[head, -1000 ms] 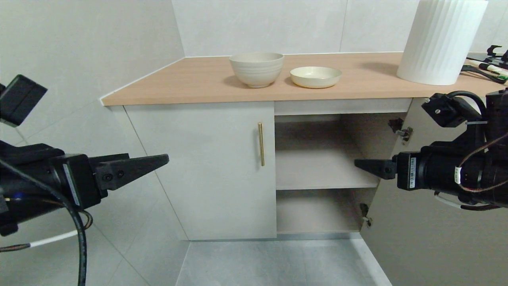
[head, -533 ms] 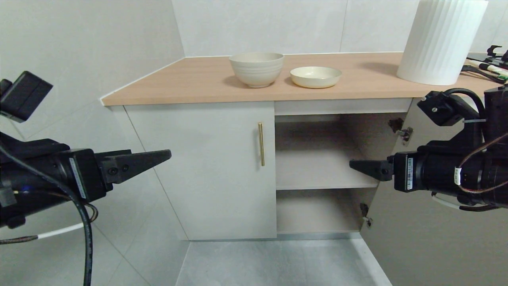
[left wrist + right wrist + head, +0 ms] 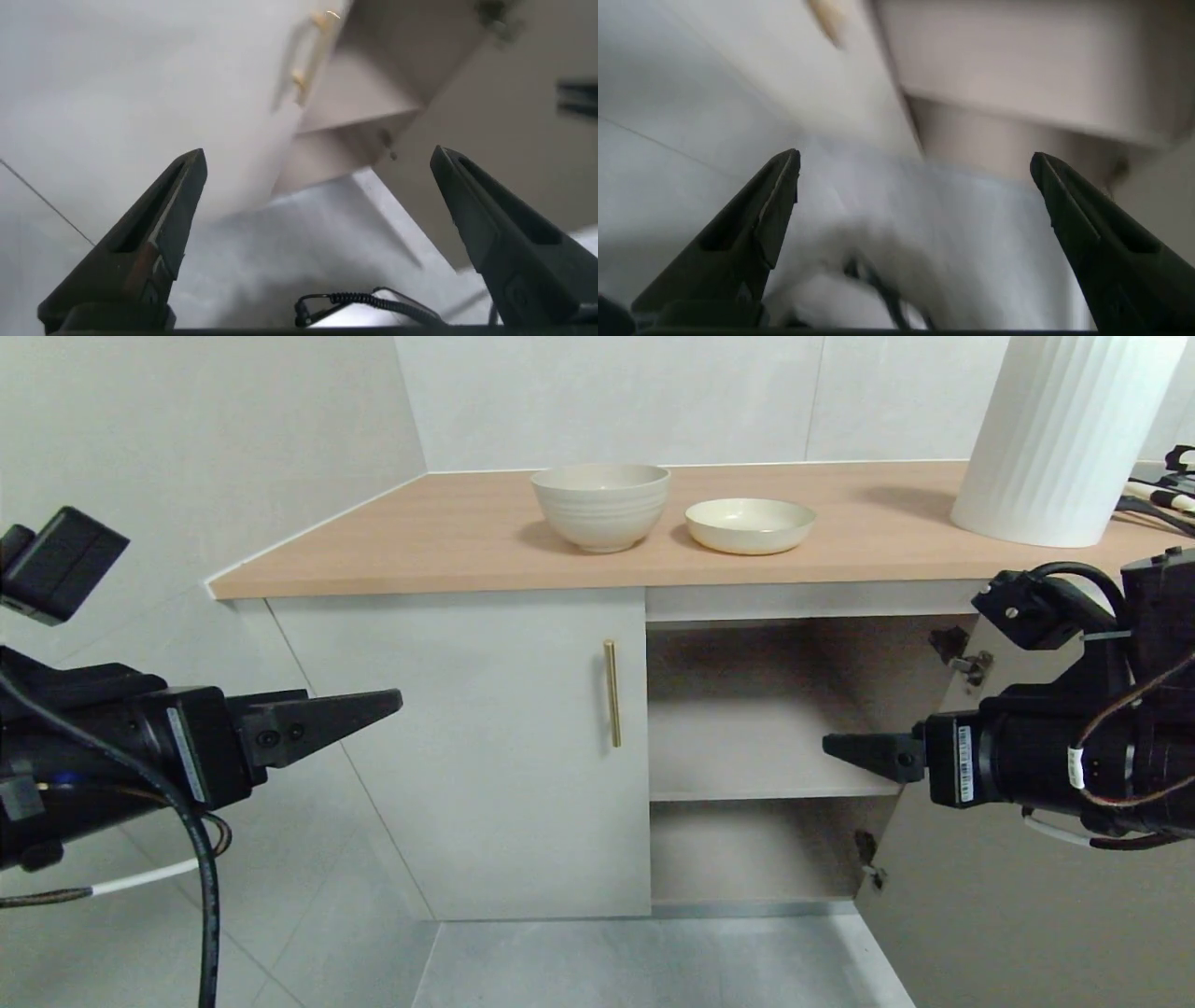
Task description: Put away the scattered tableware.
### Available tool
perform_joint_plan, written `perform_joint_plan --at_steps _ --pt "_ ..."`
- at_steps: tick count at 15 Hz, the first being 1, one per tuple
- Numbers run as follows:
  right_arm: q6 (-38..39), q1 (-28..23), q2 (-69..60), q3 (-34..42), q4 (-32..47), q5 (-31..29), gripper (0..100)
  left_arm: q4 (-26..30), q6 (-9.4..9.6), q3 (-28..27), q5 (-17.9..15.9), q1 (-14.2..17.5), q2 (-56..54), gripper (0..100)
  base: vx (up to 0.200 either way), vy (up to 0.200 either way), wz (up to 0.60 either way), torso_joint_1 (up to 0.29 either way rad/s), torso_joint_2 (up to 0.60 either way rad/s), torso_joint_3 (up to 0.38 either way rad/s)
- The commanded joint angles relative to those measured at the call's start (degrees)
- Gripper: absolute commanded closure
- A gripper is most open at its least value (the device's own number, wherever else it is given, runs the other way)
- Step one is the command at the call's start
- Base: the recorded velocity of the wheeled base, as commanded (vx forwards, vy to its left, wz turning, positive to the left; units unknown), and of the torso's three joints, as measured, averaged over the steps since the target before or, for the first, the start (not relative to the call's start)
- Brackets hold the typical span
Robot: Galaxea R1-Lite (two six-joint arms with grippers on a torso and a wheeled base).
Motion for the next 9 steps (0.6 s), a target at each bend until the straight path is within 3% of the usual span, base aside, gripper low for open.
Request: perform_joint_plan --at_steps 1,8,9 --pt "-0.05 0.49 -0.37 -0.01 -0.04 0.12 0 -0.04 -0.02 0.04 -0.01 -0.02 0.31 0 0.200 0.000 0.00 0.002 0.00 0.002" --pt "-1.37 0.49 -1.51 1.74 -0.21 0.47 0 -0.13 -0.02 0.13 -0.10 -0.02 0.31 0 0.200 0.000 0.00 0.002 0.00 0.003" --pt "-1.37 0.49 -1.51 1.74 -0.21 0.47 0 -0.13 -0.02 0.13 -0.10 -0.02 0.22 0 0.000 0.000 0.00 0.000 0.00 0.000"
